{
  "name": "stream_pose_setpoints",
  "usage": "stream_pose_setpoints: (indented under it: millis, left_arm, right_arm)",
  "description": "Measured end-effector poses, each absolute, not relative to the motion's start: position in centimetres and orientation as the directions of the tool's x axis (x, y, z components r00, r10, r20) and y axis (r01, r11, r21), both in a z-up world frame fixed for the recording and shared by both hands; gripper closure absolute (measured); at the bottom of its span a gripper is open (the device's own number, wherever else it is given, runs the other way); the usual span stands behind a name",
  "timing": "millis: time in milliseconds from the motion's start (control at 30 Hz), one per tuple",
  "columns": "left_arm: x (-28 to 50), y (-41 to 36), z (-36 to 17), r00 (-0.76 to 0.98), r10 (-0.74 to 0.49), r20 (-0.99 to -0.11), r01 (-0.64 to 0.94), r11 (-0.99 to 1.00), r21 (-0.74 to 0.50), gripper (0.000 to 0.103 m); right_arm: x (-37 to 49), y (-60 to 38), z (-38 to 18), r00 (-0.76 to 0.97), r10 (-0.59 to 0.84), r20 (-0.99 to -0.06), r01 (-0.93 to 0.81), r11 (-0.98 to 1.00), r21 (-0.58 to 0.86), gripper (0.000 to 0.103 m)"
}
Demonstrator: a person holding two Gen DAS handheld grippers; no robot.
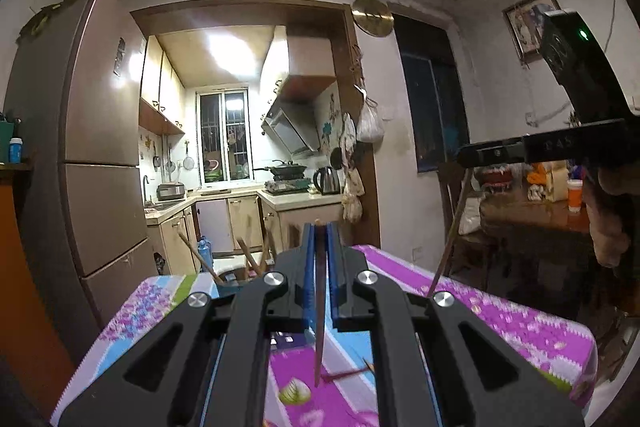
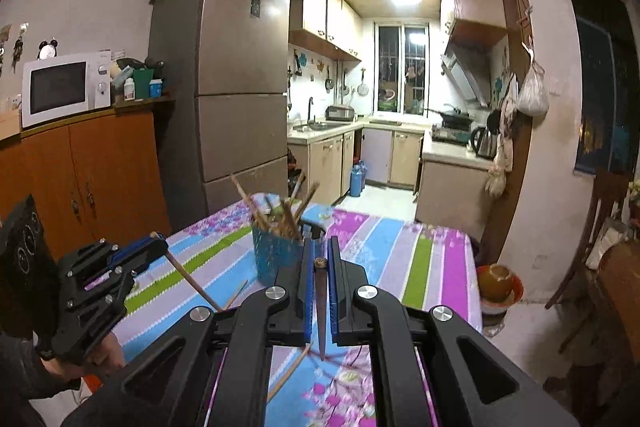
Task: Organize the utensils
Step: 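Lift both chopsticks and lower them into the blue holder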
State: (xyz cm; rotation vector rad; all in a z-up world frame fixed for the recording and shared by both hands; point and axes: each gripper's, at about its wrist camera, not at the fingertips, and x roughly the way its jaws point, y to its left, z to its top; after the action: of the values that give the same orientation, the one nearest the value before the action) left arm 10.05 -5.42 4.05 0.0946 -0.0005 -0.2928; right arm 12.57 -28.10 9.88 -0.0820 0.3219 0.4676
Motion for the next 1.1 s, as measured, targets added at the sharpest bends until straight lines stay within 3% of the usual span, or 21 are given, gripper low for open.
stream_pose_setpoints:
  millis: [533, 767, 1100]
  left_arm:
    - [17.7, -0.6, 18.2, 0.965, -0.216, 0.147, 0.214, 0.976, 0.032, 0.098]
    - [22.3, -0.3, 18.5, 0.973, -0.198, 0.121, 0.196, 0.980, 0.031, 0.098]
    - [27.7, 0.9, 13.9, 0.979, -0.202, 0.006, 0.202, 0.979, -0.005, 0.098]
  right_arm:
    - [21.5, -25.0, 20.5, 0.857, 0.439, -0.269, -0.459, 0.888, -0.014, 0.096]
    - [26.2, -23.3, 21.1, 0.839, 0.466, -0.282, -0.476, 0.879, 0.036, 0.096]
    - [31.0, -19.9, 17.9, 0.796, 0.497, -0.345, -0.507, 0.859, 0.066, 0.096]
